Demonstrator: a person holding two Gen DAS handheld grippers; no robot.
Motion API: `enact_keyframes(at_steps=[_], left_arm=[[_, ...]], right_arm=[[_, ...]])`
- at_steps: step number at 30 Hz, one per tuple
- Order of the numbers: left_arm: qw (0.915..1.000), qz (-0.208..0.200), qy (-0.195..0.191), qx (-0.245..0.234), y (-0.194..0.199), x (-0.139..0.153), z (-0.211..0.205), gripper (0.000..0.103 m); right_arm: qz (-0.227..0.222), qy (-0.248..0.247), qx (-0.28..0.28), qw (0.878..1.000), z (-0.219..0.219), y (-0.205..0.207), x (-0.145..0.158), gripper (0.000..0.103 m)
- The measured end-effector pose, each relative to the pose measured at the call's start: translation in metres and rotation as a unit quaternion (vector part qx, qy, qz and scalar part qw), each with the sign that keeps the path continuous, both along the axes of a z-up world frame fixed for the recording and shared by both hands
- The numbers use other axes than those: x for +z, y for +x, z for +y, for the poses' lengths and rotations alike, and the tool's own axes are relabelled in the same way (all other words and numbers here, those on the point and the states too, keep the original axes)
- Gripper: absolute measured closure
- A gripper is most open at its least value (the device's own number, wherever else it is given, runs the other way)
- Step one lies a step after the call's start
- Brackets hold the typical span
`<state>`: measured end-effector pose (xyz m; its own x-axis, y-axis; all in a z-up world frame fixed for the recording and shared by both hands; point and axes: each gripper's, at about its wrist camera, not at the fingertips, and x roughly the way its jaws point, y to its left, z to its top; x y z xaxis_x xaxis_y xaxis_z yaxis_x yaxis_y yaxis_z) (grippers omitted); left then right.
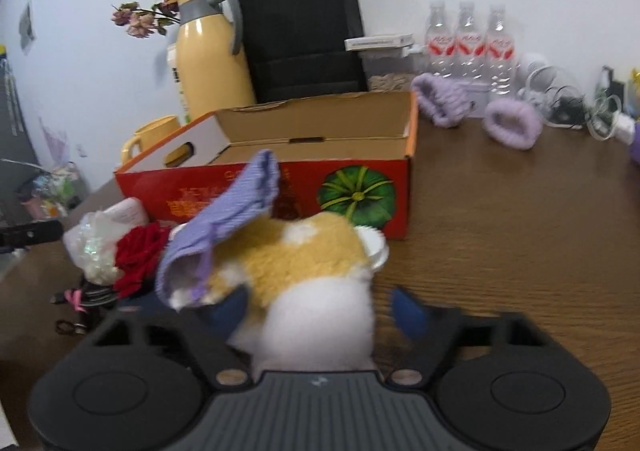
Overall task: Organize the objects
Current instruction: 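Grasp the plush hamster toy with the right tool while the left tool grasps the cotton-buds box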
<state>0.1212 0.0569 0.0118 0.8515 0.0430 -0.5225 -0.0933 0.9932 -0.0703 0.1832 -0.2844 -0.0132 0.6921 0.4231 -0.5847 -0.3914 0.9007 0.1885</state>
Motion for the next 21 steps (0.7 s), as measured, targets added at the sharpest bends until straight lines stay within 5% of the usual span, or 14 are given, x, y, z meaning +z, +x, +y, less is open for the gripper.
enact_keyframes(at_steps=[5, 15, 21], left_arm=[[1.0000, 0.001, -0.001, 0.002, 0.002, 0.001, -0.002, 0.000], [0.9999, 0.011, -0.006, 0.003, 0.013, 0.003, -0.011, 0.000], [0.9987, 0.036, -0.032, 0.015, 0.041, 0.003, -0.016, 0.000]], right_arm=[[-0.020, -0.001, -0.004, 1.000, 0.000, -0.009, -0.002, 0.056], [-0.129, -0.049, -0.086, 0.987, -0.015, -0.037, 0.019, 0.056], [-0.139, -0.056, -0.095, 0.984, -0.024, -0.037, 0.023, 0.056]])
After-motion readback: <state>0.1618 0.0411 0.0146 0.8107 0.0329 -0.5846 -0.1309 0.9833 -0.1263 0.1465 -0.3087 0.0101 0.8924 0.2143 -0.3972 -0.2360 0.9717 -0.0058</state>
